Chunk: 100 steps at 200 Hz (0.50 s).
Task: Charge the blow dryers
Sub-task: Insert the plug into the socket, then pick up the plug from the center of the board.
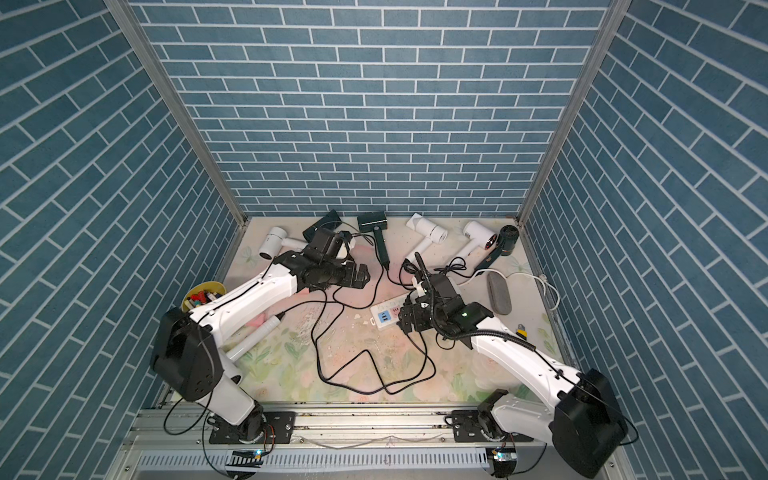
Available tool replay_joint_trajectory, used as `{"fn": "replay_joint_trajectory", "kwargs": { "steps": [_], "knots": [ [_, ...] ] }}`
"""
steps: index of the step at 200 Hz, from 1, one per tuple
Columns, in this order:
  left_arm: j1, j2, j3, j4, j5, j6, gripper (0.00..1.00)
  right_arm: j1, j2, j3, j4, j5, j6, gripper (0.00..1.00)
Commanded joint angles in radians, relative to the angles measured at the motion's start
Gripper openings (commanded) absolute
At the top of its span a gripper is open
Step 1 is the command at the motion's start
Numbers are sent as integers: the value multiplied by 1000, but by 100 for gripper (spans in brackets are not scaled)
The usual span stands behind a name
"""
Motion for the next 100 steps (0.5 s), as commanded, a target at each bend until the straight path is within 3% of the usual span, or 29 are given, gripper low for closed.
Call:
{"fn": "replay_joint_trajectory", "kwargs": {
  "steps": [1, 27, 47, 77, 100],
  "knots": [
    [14, -89, -122, -26, -123, -72, 99, 2, -65, 2, -74, 9, 39, 99],
    [39, -197, -238, -15, -194, -124, 99, 0, -125, -46, -41, 54, 148, 99],
    [74, -229, -269, -22, -225, -155, 99, 1, -115, -51, -24, 79, 150, 99],
    [134, -201, -229, -64, -217, -217, 99, 0, -99, -123, 114, 147, 148, 99],
    [153, -140, -131, -123, -256, -265, 93, 0, -98, -160, 166, 167, 121, 99]
  ]
}}
